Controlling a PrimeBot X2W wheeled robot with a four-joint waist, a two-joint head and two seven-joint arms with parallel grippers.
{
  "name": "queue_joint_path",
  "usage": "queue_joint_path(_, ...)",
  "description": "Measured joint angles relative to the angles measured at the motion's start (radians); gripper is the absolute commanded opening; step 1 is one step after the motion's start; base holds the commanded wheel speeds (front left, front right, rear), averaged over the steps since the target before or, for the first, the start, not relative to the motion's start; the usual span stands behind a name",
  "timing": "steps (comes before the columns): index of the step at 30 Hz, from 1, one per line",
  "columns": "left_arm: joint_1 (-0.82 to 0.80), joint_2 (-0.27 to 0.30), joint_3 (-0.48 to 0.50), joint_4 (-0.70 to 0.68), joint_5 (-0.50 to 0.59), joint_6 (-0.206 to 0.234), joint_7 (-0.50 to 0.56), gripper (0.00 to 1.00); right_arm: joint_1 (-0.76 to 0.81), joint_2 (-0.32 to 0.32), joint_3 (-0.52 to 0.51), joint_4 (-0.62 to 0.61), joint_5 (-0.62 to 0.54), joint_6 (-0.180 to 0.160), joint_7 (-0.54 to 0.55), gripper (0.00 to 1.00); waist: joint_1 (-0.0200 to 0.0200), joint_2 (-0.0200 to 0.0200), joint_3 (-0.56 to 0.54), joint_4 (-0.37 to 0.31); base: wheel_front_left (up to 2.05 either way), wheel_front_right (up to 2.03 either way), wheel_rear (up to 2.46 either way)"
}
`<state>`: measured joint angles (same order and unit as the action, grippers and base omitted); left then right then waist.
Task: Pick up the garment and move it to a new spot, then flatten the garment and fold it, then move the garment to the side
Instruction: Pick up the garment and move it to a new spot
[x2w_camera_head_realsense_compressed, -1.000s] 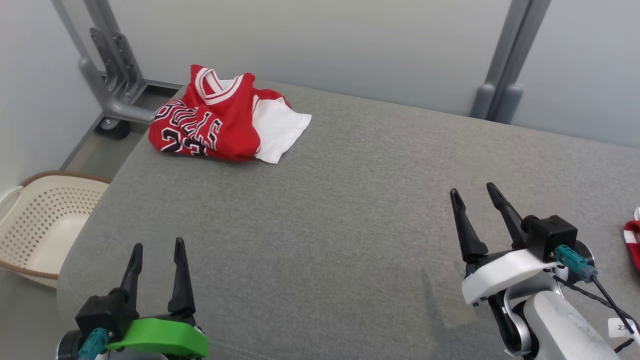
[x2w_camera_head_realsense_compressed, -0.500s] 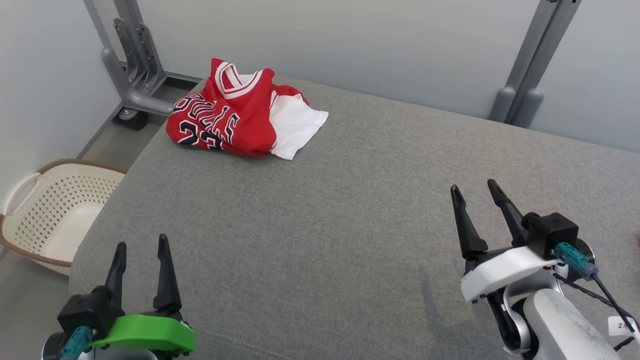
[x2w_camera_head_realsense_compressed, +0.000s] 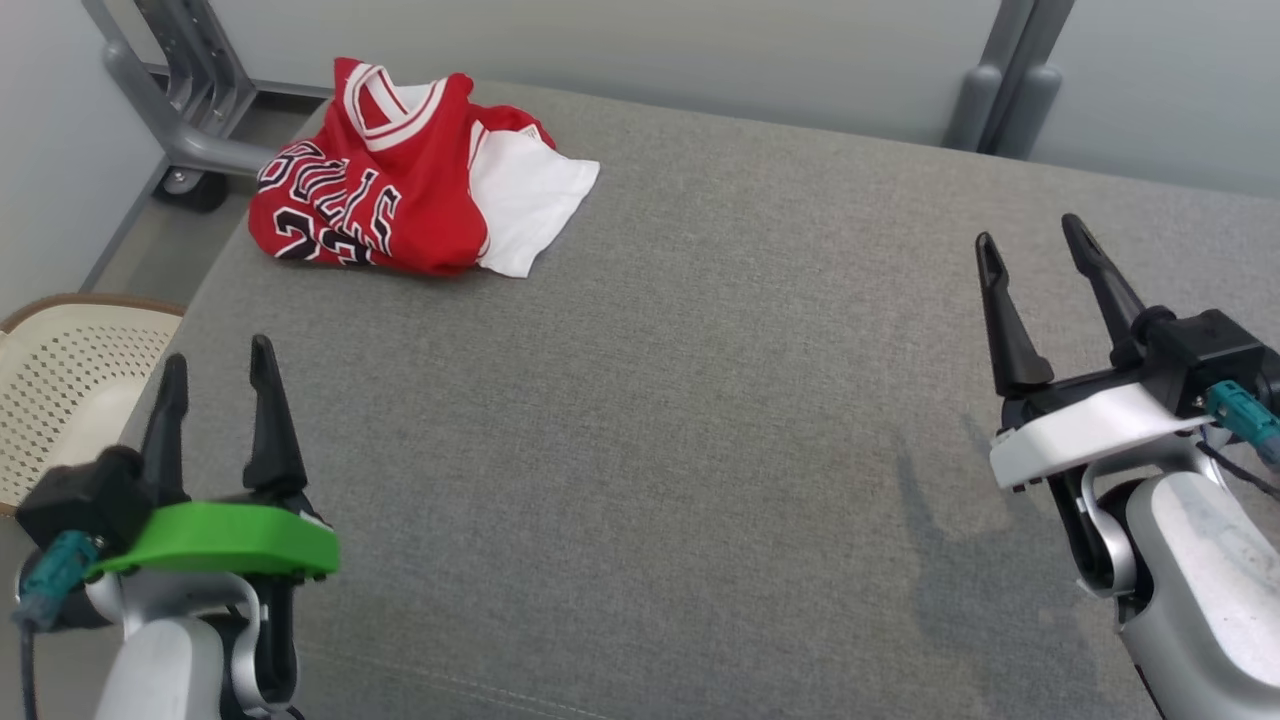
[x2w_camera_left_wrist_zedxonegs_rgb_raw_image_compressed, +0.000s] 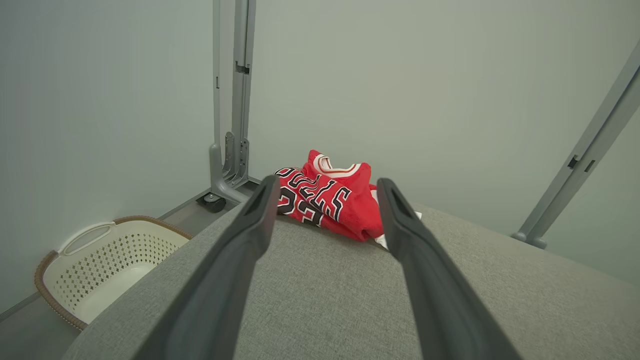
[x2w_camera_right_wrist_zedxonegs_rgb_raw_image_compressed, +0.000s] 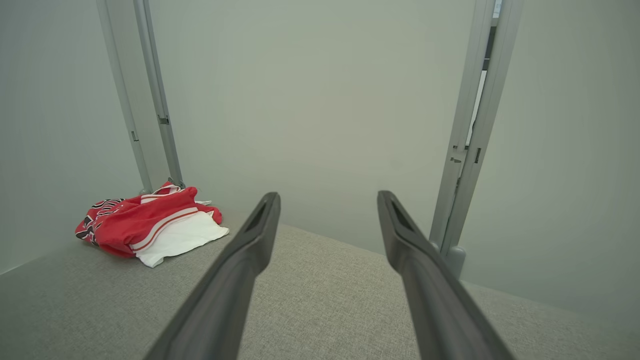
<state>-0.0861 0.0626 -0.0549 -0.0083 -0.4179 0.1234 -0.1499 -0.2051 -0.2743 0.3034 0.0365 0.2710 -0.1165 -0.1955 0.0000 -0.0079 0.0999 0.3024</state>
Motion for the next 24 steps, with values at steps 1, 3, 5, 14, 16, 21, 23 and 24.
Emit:
queue_joint_path(1, -0.016, 0.008, 0.002, 0.0, 0.0, 0.0, 0.005, 1.0, -0.008, -0.006, -0.003, -0.006, -0.002, 0.0, 0.004, 1.0, 0.0, 0.0, 0.011, -0.006, 0.0, 0.0, 0.0)
queue_joint_path(3, -0.054, 0.025, 0.014, -0.001, 0.0, 0.0, 0.018, 1.0, -0.023, -0.016, -0.009, -0.019, -0.011, 0.0, 0.012, 1.0, 0.0, 0.0, 0.035, -0.017, 0.0, 0.0, 0.0)
queue_joint_path(5, -0.101, 0.033, 0.023, -0.001, 0.0, 0.0, 0.035, 1.0, -0.04, -0.018, -0.01, -0.034, -0.019, 0.0, 0.021, 1.0, 0.0, 0.0, 0.06, -0.029, 0.0, 0.0, 0.0)
queue_joint_path(14, -0.348, 0.106, 0.073, 0.072, -0.027, 0.0, 0.185, 1.0, -0.13, -0.034, -0.011, -0.098, -0.029, -0.001, 0.058, 1.0, 0.0, 0.0, 0.189, -0.088, 0.0, 0.0, 0.0)
queue_joint_path(16, -0.386, 0.112, 0.091, 0.1, -0.057, 0.0, 0.216, 1.0, -0.145, -0.034, -0.011, -0.112, -0.029, -0.001, 0.067, 1.0, 0.0001, 0.0, 0.216, -0.1, 0.0, 0.0, 0.0)
queue_joint_path(21, -0.462, 0.142, 0.131, 0.172, -0.074, 0.0, 0.28, 1.0, -0.181, -0.044, -0.021, -0.139, -0.037, -0.001, 0.082, 1.0, 0.0, 0.0, 0.284, -0.127, 0.0, 0.0, 0.0)
queue_joint_path(23, -0.476, 0.149, 0.135, 0.185, -0.074, 0.0, 0.292, 1.0, -0.188, -0.047, -0.023, -0.145, -0.04, -0.001, 0.087, 1.0, 0.0, 0.0, 0.297, -0.132, 0.0, 0.0, 0.0)
queue_joint_path(24, -0.488, 0.155, 0.142, 0.198, -0.074, 0.0, 0.303, 1.0, -0.197, -0.05, -0.024, -0.15, -0.044, -0.001, 0.092, 1.0, 0.0, 0.0, 0.311, -0.138, 0.0, 0.0, 0.0)
